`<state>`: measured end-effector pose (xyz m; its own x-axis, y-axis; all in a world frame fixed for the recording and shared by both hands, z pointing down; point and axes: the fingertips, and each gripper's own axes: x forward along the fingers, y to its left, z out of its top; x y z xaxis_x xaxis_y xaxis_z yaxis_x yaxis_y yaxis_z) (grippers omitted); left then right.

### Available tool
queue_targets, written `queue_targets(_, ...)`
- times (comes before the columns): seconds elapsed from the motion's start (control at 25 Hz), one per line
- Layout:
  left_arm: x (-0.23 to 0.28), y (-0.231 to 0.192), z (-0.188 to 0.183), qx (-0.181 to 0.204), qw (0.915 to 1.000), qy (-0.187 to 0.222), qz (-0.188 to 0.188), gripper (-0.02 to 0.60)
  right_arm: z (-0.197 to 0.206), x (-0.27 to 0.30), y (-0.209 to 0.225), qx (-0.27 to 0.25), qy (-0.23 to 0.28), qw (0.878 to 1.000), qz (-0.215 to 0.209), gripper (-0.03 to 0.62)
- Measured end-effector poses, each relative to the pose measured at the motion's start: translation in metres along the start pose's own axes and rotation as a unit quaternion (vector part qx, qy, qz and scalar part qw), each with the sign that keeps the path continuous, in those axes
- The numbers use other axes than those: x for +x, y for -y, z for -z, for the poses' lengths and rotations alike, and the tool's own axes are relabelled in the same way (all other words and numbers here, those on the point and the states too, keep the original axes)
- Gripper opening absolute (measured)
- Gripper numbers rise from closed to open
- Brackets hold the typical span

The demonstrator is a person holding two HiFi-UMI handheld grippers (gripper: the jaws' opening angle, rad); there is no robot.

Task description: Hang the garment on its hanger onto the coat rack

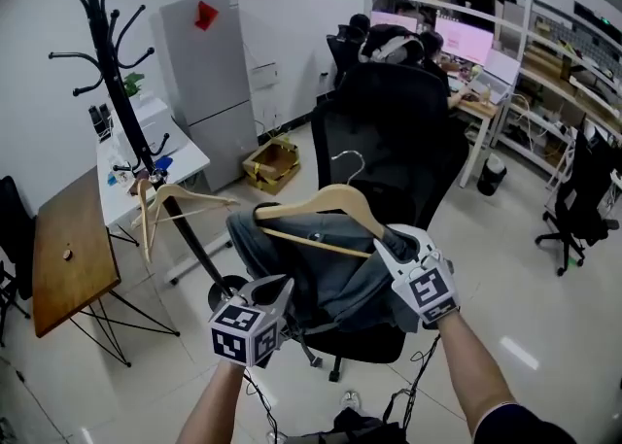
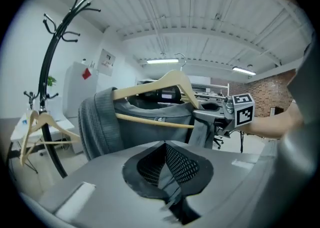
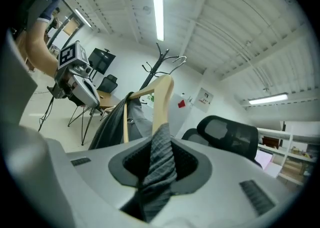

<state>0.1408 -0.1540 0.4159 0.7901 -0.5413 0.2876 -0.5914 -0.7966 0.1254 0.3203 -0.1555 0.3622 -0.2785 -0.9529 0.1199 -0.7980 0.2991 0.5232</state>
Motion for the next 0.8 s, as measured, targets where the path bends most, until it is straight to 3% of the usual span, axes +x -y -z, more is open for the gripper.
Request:
queue_targets(0.24, -0.08, -0.036, -0.064, 0.05, 0.9971, 0.04, -0.042, 0.006, -0.093, 0.003, -0.015, -0.017, 0.029, 0.999, -0.011, 0.112)
queue_targets(0.44, -0.15, -0.055, -0.104, 0.067, 0.9924, 0.085, -0.059, 0.006, -0.153, 0.01, -0.037, -0.003, 0.051, 0.999, -0.02, 0.112)
queue_targets(0.8, -0.259, -0.077, -0.132, 0.1, 0.9823, 0.124, -0.098, 0.006, -0.268, 0.004, -0.075, 0.002, 0.12, 0.992, -0.031, 0.109)
